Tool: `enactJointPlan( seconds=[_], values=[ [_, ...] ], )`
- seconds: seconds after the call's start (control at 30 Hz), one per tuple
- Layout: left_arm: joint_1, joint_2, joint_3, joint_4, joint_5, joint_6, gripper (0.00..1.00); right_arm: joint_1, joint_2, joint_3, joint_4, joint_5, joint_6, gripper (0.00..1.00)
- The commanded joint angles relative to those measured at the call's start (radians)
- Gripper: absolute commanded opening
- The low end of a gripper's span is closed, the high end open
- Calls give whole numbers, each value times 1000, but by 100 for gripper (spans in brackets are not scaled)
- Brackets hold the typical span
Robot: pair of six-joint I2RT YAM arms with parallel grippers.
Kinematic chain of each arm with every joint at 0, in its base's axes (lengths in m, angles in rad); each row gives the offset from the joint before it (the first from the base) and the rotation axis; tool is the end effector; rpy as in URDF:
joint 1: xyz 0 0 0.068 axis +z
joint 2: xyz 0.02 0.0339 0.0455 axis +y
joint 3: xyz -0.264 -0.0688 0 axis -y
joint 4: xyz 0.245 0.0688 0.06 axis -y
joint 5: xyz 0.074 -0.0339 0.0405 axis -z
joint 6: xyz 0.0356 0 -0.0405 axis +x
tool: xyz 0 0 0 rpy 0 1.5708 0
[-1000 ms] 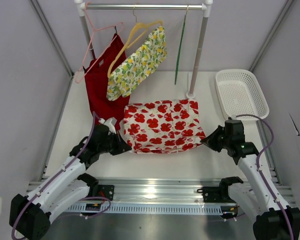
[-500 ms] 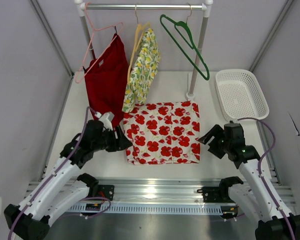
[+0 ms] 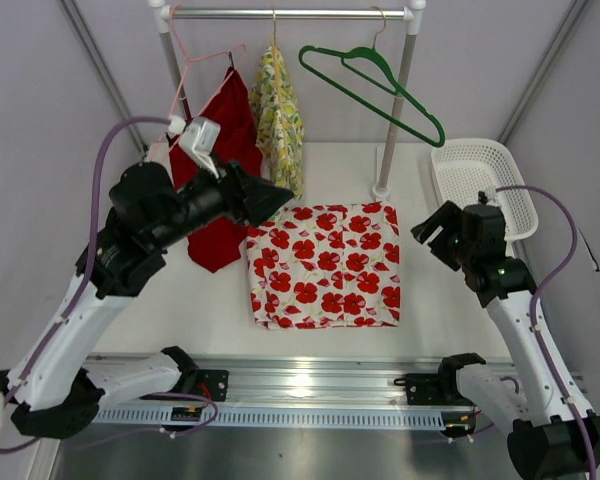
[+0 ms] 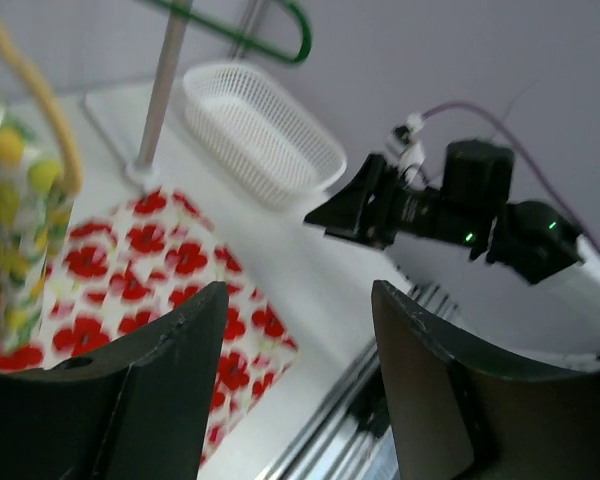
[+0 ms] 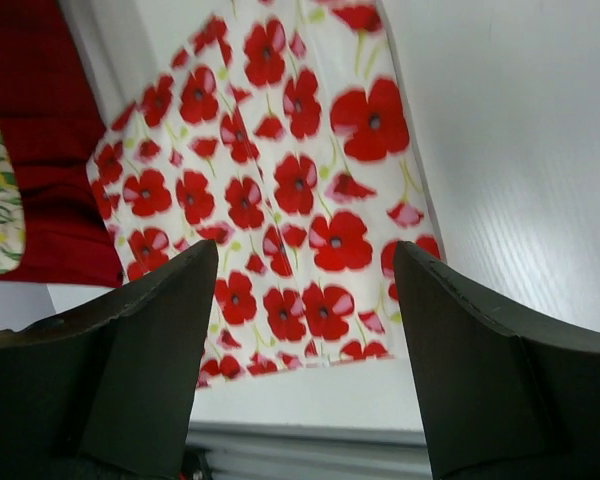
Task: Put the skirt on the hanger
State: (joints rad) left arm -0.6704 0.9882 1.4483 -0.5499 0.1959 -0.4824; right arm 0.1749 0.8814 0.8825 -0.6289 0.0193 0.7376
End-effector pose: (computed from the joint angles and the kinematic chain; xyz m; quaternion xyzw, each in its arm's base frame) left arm 0.1337 -0.1148 0.4867 0.1346 0.7252 -0.4265 0.5236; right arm 0.1830 0.0316 0.3131 0.2516 0.8546 0.1924 0.4115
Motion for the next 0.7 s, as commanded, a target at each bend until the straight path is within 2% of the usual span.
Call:
enactJointPlan(
  seconds=[0.0,0.07,0.17,0.2,0.23,0.3,0.4,0.53,0.57,0.6,0.67],
  values=[
    [-53,104,148,141,-47,62,65,-43,48,142,104,88,-101,76],
    [-81,217,239,195,-32,70,65,-75,119,186,144,97,-115,76],
    [-138,386,346,252,-166,106,64,-161,201,262,204,33,-93,76],
    [-147,423,362,292,-288,131,64,-166,217,279,216,21,-86,76],
    [-153,458,377,310,-340,131,64,-204,229,317,227,10,-73,76],
    [-153,562,443,347,-454,122,62,-213,255,354,241,11,-67,76],
    [-152,690,538,361,-550,100,60,-222,297,414,261,2,-70,77],
    [-150,838,719,323,-648,102,58,-227,356,443,327,-67,-55,77],
    [-149,866,750,265,-676,100,58,-227,369,443,336,-102,-52,76],
    [-147,920,850,234,-700,102,57,-226,387,443,356,-120,-46,76],
    [-141,952,891,174,-769,108,55,-226,402,449,360,-146,-41,76]
  ],
)
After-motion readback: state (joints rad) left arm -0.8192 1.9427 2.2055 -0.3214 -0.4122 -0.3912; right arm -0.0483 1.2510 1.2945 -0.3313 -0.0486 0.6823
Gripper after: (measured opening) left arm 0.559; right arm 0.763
